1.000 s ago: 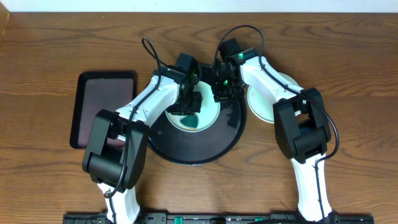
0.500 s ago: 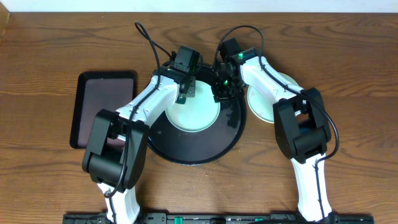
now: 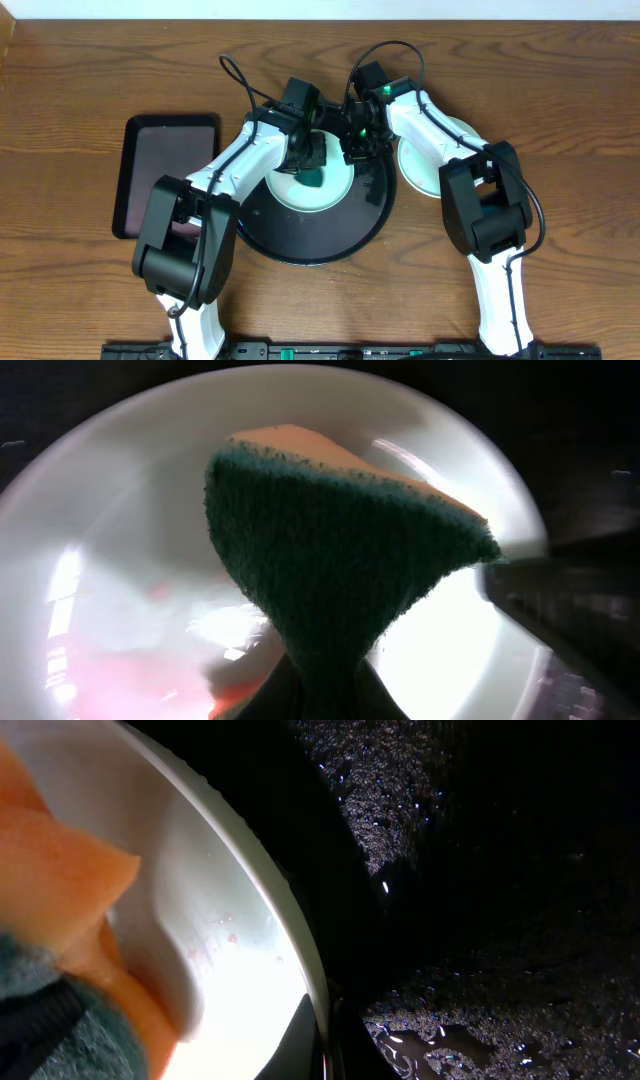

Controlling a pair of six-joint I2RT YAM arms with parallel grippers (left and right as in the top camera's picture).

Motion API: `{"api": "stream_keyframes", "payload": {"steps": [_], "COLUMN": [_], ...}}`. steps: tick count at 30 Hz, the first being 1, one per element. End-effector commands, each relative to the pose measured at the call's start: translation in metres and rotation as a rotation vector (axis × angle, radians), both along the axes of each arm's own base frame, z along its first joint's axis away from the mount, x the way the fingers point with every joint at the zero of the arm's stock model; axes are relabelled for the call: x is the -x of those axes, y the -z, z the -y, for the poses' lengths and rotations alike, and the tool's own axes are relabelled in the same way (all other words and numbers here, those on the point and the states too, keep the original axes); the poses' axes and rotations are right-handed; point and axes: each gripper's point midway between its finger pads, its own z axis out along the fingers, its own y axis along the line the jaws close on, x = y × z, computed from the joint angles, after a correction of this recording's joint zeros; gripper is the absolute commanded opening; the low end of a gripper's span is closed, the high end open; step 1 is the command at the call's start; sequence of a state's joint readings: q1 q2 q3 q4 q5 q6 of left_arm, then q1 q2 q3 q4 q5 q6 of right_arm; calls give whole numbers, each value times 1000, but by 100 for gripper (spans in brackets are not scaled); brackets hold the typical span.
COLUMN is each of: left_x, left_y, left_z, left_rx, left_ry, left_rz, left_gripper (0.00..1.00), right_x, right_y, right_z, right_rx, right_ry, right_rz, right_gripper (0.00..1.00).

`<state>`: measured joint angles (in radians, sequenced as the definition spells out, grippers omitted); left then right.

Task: Clean dirty plates on tray and stack at the side
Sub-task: 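Scrub the pale green plate with the sponge while the right gripper holds it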

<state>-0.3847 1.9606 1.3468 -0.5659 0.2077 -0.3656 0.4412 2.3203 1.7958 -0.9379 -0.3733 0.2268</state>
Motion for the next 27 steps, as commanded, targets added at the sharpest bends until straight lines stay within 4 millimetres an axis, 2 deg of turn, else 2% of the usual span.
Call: {"api": "stream_keyframes", "payload": {"steps": [1, 5, 7, 11, 14, 20, 23, 27], "left_x": [-11, -39, -47, -55, -52, -39, -31, -26], "left_y": [5, -2, -6, -4, 0, 6, 4, -3], "left_z": [-8, -50, -64, -68, -61, -22, -1, 12], "left_rx": [-53, -282, -360, -378, -334, -130, -29, 25], "left_ry": [-10, -118, -162, -194, -205, -118, -31, 75], "left_rz": [44, 187, 236, 264, 243, 154, 121, 125], "left_gripper": [8, 8, 8, 8, 8, 8, 8, 7], "right_x": [20, 20, 20, 20, 20, 20, 20, 20], "right_y": [13, 13, 13, 13, 13, 13, 13, 13], "right_z": [-6, -5, -5, -5, -5, -5, -5, -5], "right_rx": [28, 30, 30, 30, 30, 30, 30, 30], "right_ry": [-31, -31, -31, -31, -31, -31, -31, -31], "right_rz": [-46, -48, -48, -47, -47, -47, -47, -47], "right_gripper": [1, 1, 1, 1, 1, 1, 1, 1]}}
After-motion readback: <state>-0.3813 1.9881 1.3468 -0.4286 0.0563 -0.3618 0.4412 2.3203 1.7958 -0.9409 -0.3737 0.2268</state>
